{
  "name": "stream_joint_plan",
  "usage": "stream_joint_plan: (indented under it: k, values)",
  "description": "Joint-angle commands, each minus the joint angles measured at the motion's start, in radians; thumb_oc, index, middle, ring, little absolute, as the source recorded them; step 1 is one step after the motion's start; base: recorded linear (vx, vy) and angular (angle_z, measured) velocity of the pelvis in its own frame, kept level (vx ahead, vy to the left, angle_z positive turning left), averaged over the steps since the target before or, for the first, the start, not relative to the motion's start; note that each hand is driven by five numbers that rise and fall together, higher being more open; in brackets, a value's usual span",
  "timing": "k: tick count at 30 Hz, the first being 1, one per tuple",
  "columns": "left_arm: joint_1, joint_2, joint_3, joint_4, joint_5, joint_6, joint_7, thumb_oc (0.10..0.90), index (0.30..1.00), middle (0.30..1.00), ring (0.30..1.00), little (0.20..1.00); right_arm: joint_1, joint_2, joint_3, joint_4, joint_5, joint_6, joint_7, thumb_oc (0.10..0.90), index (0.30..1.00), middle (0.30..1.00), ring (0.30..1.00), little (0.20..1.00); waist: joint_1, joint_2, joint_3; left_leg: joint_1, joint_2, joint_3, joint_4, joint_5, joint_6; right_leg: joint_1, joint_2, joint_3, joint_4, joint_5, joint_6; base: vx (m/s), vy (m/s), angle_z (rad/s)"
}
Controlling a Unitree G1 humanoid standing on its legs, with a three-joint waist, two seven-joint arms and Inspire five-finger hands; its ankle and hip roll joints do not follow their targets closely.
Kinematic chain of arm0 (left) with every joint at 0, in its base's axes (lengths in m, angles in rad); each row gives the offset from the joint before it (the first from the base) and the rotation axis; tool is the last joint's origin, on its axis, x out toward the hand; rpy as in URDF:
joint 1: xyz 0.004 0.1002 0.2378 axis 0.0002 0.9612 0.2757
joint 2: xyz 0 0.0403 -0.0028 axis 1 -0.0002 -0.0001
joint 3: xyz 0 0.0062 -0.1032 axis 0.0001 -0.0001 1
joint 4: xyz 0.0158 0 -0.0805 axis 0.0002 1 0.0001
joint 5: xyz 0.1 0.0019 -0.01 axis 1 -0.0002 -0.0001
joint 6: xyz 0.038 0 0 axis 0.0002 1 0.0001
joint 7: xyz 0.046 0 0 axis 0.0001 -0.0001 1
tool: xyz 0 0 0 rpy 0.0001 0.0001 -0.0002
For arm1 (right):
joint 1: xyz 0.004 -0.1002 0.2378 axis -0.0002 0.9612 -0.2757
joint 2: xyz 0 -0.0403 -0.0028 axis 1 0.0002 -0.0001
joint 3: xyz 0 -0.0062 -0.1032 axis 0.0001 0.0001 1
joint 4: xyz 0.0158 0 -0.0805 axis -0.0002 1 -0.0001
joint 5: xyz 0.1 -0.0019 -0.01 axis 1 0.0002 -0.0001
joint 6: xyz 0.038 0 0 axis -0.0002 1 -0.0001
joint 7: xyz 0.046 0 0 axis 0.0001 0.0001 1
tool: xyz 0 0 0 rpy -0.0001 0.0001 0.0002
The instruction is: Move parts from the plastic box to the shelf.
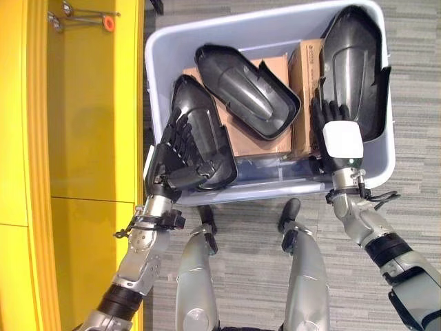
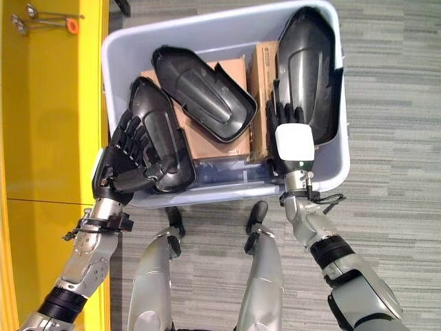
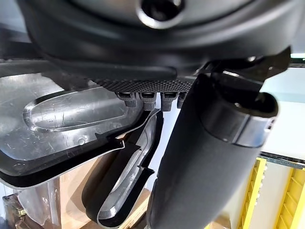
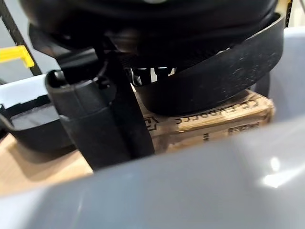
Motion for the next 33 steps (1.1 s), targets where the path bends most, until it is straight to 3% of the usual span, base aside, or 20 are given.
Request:
stream_joint_plan:
  k: [1,2,3,4,5,6,7,9,10,20,33]
  values:
    - [-0.028,-0.003,0.009,-0.099,0.040,-0.113,0.018,0.900,1.000,1.000,1.000,1.000,-0.018,-0.014,-0.056,0.108,0.200,0.114,0.040,0.835,0.909,0.909,0.909,0.909,0.013,0.061,-0.015,-0.097,-0.046,-0.031,0.126,-0.143,0.023,-0.048,0.007,-0.049,0.214,-0.179,0.044,-0.04,0.011,-0.06]
    - [-0.027,-0.004,0.007,-0.095,0.038,-0.114,0.021,0.900,1.000,1.000,1.000,1.000,-0.014,-0.008,-0.061,0.119,0.212,0.133,0.031,0.851,0.931,0.931,0.931,0.931,0.012,0.062,-0.015,-0.117,-0.046,-0.036,0.146,-0.152,0.027,-0.067,0.005,-0.048,0.233,-0.184,0.041,-0.03,0.012,-0.06]
    - [-0.029,-0.005,0.008,-0.096,0.036,-0.112,0.024,0.900,1.000,1.000,1.000,1.000,-0.010,-0.005,-0.064,0.126,0.215,0.136,0.021,0.900,1.000,1.000,1.000,1.000,0.012,0.063,-0.015,-0.134,-0.047,-0.040,0.163,-0.160,0.029,-0.081,0.003,-0.046,0.249,-0.189,0.039,-0.03,0.013,-0.07]
    - [-0.027,-0.006,0.007,-0.095,0.034,-0.112,0.022,0.900,1.000,1.000,1.000,1.000,0.000,0.004,-0.067,0.137,0.233,0.132,-0.003,0.900,1.000,1.000,1.000,1.000,0.013,0.065,-0.015,-0.161,-0.048,-0.048,0.188,-0.170,0.035,-0.104,0.000,-0.044,0.272,-0.195,0.036,-0.02,0.010,-0.16]
    - [-0.024,-0.006,0.004,-0.090,0.035,-0.118,0.017,0.900,1.000,1.000,1.000,1.000,0.002,0.011,-0.075,0.147,0.242,0.133,-0.008,0.859,0.942,0.942,0.942,0.942,0.014,0.067,-0.015,-0.182,-0.050,-0.057,0.209,-0.180,0.039,-0.122,-0.003,-0.041,0.291,-0.200,0.035,-0.02,0.010,-0.29]
    - [-0.022,-0.008,0.003,-0.089,0.034,-0.117,0.011,0.900,1.000,1.000,1.000,1.000,0.005,0.017,-0.083,0.158,0.242,0.136,-0.017,0.704,0.725,0.725,0.725,0.725,0.015,0.069,-0.015,-0.199,-0.050,-0.064,0.226,-0.188,0.042,-0.137,-0.004,-0.036,0.307,-0.206,0.033,-0.01,0.005,-0.25]
    - [-0.020,-0.010,0.003,-0.088,0.035,-0.116,0.008,0.900,1.000,1.000,1.000,1.000,0.006,0.021,-0.085,0.166,0.242,0.138,-0.023,0.610,0.594,0.594,0.594,0.594,0.016,0.071,-0.015,-0.208,-0.050,-0.068,0.234,-0.190,0.044,-0.144,-0.005,-0.033,0.314,-0.208,0.033,-0.01,0.005,-0.09]
    - [-0.020,-0.010,0.001,-0.088,0.036,-0.116,0.007,0.900,1.000,1.000,1.000,1.000,0.005,0.025,-0.084,0.175,0.244,0.139,-0.030,0.533,0.487,0.487,0.487,0.487,0.017,0.072,-0.015,-0.215,-0.049,-0.071,0.241,-0.193,0.045,-0.151,-0.006,-0.030,0.321,-0.210,0.032,0.00,-0.004,0.13]
    - [-0.019,-0.012,-0.003,-0.082,0.032,-0.124,-0.002,0.900,1.000,1.000,1.000,1.000,0.002,0.034,-0.081,0.209,0.241,0.124,-0.043,0.400,0.300,0.300,0.300,0.300,0.021,0.075,-0.015,-0.223,-0.047,-0.079,0.249,-0.195,0.046,-0.156,-0.010,-0.028,0.327,-0.211,0.032,-0.01,-0.010,-0.03]
    - [0.009,0.006,0.009,-0.088,-0.017,-0.119,-0.066,0.900,1.000,1.000,1.000,1.000,-0.014,0.022,-0.059,0.264,0.201,0.104,-0.033,0.400,0.300,0.300,0.300,0.300,0.029,0.076,-0.015,-0.100,-0.043,-0.061,0.159,-0.160,0.034,-0.045,0.002,-0.035,0.242,-0.183,0.040,0.01,-0.010,-0.02]
    - [0.061,0.031,0.056,-0.127,-0.038,-0.080,-0.091,0.900,1.000,1.000,1.000,1.000,0.052,0.017,-0.073,0.115,0.129,0.003,0.016,0.400,0.300,0.300,0.300,0.300,0.022,0.039,-0.015,0.155,-0.049,-0.020,-0.008,-0.094,0.035,0.191,0.048,-0.039,0.091,-0.151,0.035,0.03,0.013,0.01]
